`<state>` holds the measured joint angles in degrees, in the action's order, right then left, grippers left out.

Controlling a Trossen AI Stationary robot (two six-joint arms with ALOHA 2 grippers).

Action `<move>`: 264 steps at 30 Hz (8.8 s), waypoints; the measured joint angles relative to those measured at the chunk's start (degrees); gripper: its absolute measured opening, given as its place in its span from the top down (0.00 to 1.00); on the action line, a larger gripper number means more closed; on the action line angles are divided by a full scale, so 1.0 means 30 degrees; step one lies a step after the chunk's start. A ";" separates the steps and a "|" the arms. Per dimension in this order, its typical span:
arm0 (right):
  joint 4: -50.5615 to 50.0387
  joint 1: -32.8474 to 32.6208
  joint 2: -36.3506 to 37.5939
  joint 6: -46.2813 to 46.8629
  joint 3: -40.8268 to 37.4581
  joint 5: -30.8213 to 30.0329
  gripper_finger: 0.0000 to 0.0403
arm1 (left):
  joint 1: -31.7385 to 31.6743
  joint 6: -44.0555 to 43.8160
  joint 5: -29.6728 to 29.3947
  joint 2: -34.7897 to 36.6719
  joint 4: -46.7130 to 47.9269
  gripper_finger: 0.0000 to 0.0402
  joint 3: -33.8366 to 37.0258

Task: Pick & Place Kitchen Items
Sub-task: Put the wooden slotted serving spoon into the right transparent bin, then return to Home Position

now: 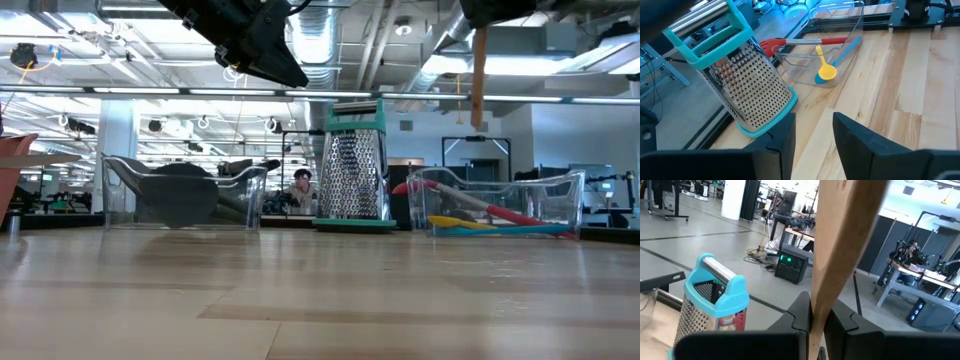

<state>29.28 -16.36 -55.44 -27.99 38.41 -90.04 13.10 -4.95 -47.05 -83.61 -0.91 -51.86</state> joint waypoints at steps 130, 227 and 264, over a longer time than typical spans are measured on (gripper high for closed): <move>-2.2946 0.5136 -0.1239 0.9282 0.8950 2.5884 1.00 | 0.1558 0.6540 0.5966 1.0712 -0.0826 0.99 0.4630; -0.9346 0.1346 1.8137 0.7077 -1.2582 2.7996 1.00 | -0.1719 0.2998 1.4841 2.7729 -0.0885 1.00 1.7165; -0.9443 0.1341 1.8112 0.7333 -1.2575 2.7984 1.00 | -0.1719 0.2986 1.4841 2.7715 -0.1173 1.00 1.7165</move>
<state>0.95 -12.34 -1.10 -5.99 0.69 -6.09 7.94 4.01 -2.52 -0.47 -4.43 -0.36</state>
